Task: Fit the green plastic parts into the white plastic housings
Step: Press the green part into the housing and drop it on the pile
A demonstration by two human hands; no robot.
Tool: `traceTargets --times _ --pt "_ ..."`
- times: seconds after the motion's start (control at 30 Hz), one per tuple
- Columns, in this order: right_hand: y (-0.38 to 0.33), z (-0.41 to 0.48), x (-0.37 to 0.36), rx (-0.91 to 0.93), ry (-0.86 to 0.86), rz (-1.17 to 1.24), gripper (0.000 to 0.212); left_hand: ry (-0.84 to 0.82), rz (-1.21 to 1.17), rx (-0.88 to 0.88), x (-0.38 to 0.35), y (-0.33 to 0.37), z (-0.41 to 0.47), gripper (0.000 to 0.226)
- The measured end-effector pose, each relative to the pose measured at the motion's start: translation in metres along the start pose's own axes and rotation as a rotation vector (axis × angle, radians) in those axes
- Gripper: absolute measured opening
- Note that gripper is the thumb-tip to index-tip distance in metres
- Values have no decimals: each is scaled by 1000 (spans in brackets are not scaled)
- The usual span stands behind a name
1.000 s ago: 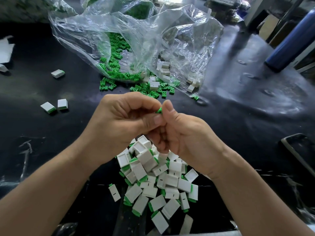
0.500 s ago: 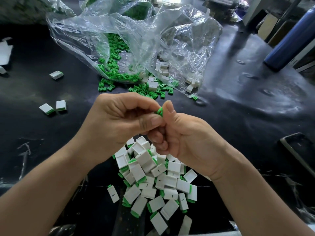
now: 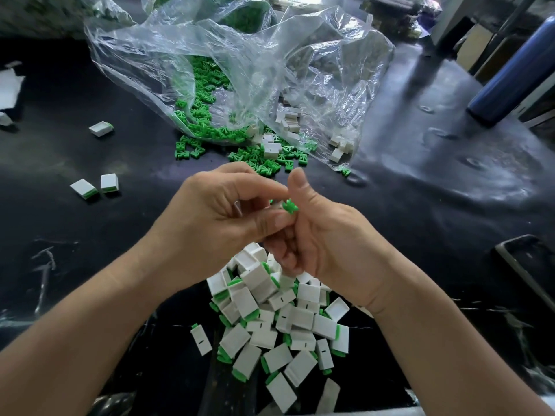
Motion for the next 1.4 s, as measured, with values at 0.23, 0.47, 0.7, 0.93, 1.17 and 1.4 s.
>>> traceTargets --times 0.23,0.47,0.7,0.93,1.17,1.4 --pt "-3 -3 -4 -10 -34 13 51 69 -296 23 -3 1 0 26" --pt "-8 -4 -8 13 -90 162 41 113 -462 10 -7 6 -2 26" --pt "-7 -6 -9 14 -49 174 44 70 -370 -33 -3 5 -4 24" --pt "-12 -10 -10 27 -38 148 38 58 -320 -61 -3 6 -4 27" --pt "-9 -7 -14 42 -38 184 45 83 -166 -55 -2 6 -4 29" --pt "-10 -6 -13 71 -42 213 39 105 -510 31 -7 3 -4 25"
Point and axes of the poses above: each hand's wrist, its own z-axis towards the middle knuckle, its own x-axis out of the back of the hand, y = z × x, the point moved 3 cm from there along z, towards the middle knuckle, and after that the axes turned 14 degrees about -z, right-handed, at the moved point
